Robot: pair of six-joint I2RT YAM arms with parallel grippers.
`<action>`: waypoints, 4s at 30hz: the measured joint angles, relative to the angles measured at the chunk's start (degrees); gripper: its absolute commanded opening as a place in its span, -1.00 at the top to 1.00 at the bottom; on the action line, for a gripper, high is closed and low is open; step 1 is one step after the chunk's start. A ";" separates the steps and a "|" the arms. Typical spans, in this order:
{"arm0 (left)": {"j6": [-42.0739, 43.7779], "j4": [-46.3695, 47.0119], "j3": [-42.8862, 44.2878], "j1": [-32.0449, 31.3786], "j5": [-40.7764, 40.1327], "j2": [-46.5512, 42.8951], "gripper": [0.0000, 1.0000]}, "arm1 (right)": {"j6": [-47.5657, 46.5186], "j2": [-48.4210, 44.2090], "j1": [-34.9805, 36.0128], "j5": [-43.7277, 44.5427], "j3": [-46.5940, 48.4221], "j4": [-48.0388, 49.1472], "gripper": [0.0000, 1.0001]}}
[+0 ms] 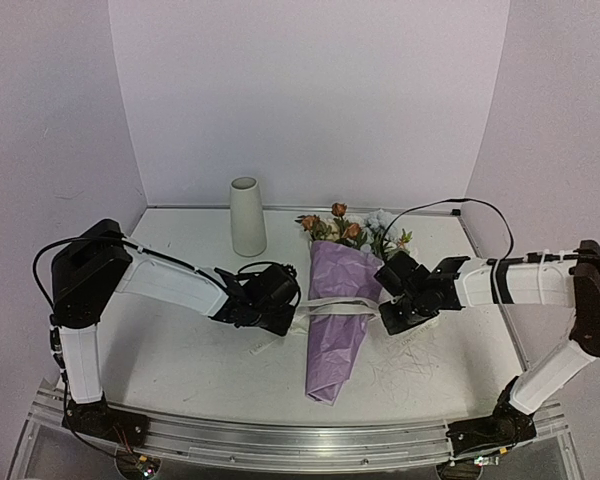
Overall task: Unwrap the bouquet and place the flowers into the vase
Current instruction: Untie the ribbon from the wrapping paper.
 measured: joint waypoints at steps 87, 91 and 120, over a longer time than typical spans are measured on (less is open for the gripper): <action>6.58 -0.33 8.74 0.79 0.15 2.63 0.22 | -16.31 9.82 2.76 -12.38 14.03 5.53 0.33; 4.50 0.07 8.06 1.82 1.46 2.27 0.23 | -16.31 9.71 2.76 -14.73 14.03 5.54 0.28; 8.27 5.73 0.81 4.75 15.41 -1.79 -0.17 | -15.24 15.02 3.02 -18.19 17.92 6.17 -0.06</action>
